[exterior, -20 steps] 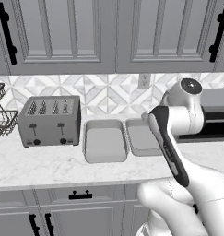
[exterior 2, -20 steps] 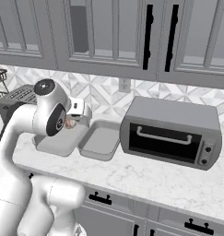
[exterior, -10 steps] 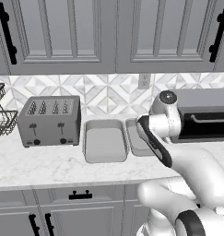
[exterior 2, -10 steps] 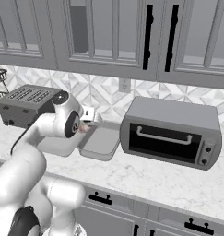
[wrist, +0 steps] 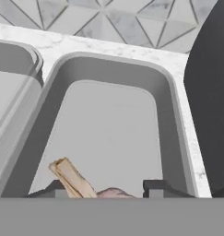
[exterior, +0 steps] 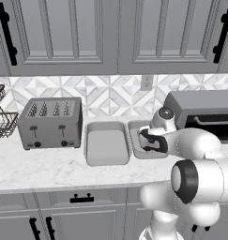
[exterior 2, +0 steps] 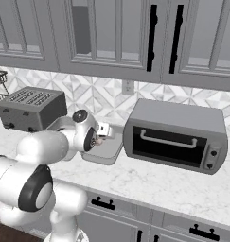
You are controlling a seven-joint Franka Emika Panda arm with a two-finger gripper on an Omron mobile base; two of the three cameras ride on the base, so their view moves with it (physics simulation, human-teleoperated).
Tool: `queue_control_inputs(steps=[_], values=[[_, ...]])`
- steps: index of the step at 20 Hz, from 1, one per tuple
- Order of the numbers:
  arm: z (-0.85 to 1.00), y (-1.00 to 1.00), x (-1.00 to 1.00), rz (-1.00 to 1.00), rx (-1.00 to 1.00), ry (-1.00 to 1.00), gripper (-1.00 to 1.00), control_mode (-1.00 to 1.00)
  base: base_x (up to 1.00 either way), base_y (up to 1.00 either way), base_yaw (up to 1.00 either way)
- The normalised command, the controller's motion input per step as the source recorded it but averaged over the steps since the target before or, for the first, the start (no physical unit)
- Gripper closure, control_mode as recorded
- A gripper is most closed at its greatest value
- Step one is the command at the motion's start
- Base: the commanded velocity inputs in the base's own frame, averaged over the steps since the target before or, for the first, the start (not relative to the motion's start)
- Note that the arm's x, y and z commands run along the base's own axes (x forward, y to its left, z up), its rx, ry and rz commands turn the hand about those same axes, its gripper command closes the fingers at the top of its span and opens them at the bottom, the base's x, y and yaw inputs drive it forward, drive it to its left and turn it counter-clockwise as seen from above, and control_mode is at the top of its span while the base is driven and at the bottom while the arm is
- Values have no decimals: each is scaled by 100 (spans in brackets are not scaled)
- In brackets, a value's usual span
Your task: Place one garlic and one fish in each tupperware on the nearby counter, to pack two identical lunches.
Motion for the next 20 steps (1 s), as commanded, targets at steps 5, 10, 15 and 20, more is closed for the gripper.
queue_control_inputs(steps=[5, 10, 15, 20], values=[[22, 2, 12, -5, 0, 10, -100, -100, 0, 0, 0], [50, 14, -2, -5, 0, 8, -100, -100, 0, 0, 0], [-6, -16, 40, 17, 2, 36, -100, -100, 0, 0, 0], [-8, -5, 24, 8, 0, 2, -100, -100, 0, 0, 0]])
